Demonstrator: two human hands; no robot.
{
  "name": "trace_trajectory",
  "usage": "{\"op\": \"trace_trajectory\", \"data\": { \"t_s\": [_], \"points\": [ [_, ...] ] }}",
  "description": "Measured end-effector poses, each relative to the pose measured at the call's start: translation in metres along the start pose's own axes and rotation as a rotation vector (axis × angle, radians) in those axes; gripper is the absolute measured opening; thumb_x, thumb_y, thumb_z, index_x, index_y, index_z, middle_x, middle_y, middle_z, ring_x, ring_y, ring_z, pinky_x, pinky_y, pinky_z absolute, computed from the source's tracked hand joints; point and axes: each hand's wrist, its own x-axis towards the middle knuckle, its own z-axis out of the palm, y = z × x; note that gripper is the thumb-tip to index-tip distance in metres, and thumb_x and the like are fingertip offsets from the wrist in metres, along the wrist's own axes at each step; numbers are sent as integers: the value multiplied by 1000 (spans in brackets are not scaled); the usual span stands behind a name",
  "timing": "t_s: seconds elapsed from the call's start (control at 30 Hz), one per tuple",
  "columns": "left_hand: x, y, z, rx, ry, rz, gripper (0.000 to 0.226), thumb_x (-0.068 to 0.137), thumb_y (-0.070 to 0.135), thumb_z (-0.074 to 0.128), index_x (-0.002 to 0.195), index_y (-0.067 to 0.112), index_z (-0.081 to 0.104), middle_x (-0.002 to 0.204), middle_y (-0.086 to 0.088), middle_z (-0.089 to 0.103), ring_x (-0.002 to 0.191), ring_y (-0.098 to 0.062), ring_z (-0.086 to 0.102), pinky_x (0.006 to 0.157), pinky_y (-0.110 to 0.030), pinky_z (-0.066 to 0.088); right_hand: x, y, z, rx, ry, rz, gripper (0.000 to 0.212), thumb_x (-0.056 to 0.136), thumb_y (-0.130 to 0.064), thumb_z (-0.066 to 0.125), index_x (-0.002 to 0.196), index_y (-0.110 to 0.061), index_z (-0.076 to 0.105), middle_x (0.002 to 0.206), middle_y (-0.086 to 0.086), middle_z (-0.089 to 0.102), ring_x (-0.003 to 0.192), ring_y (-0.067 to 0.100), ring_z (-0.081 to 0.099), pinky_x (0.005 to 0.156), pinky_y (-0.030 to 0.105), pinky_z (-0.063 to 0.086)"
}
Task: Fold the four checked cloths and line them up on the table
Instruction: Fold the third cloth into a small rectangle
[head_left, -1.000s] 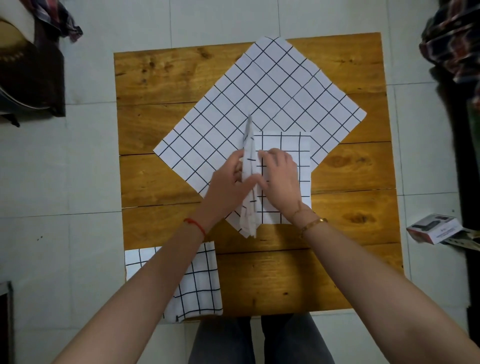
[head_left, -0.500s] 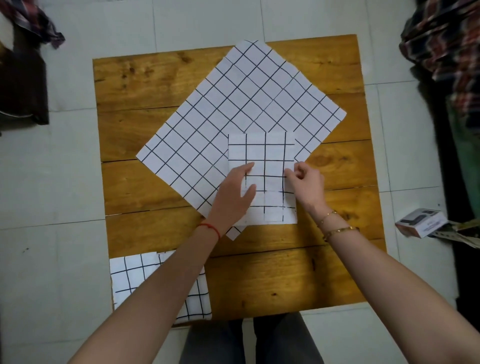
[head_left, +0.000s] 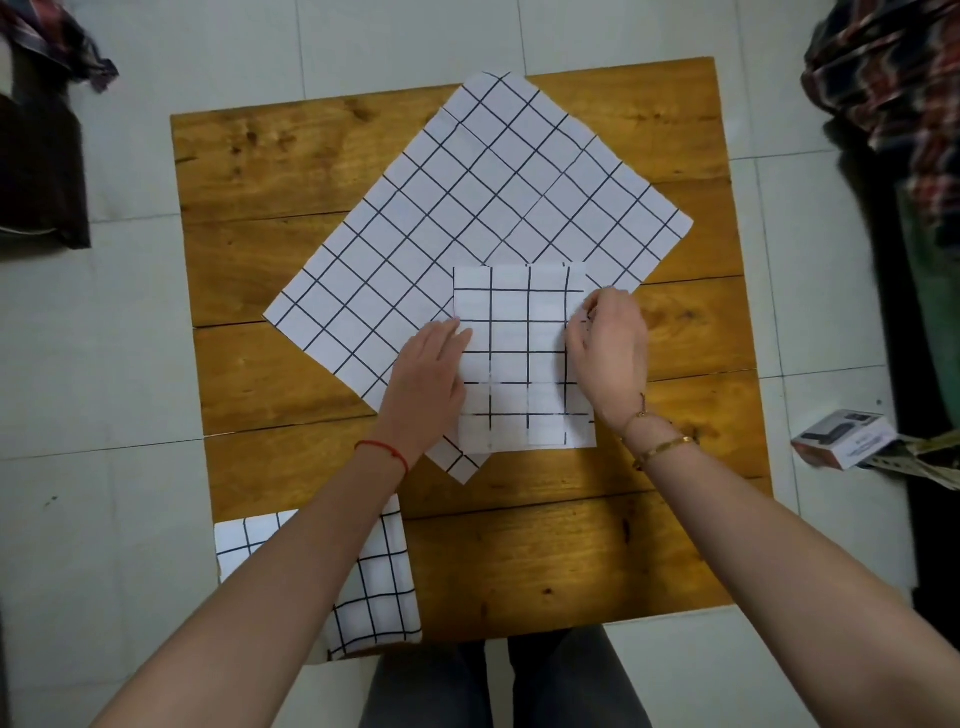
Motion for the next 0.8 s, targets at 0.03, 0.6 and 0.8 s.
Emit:
{"op": "trace_trajectory", "data": {
  "t_s": [0.03,0.6,0.8],
  "points": [
    [5,0,-1,7,9,-2,52,88,7,51,139,6,45,145,-13,43,136,-29,36,113,-45,33,1,-5,2,-55,-1,-111,17,89,-18,51,102,-8,57,97,7,58,90,24,53,79,38,44],
    [52,-14,1,330,-133,-104,80,93,36,55,154,13,9,163,-5,9,149,-29,6,118,-52,17,26,-44,49,-585,-393,-476,61,101,-35,35,154,-10,17,161,2,17,149,32,11,117,58,14],
    [52,-17,-2,397,-156,-76,88,90,47,57,155,12,8,163,-4,8,149,-30,7,117,-54,19,28,8,26,-607,-350,-334,64,102,-43,24,155,-12,6,163,1,7,149,33,4,117,59,11]
  ]
}}
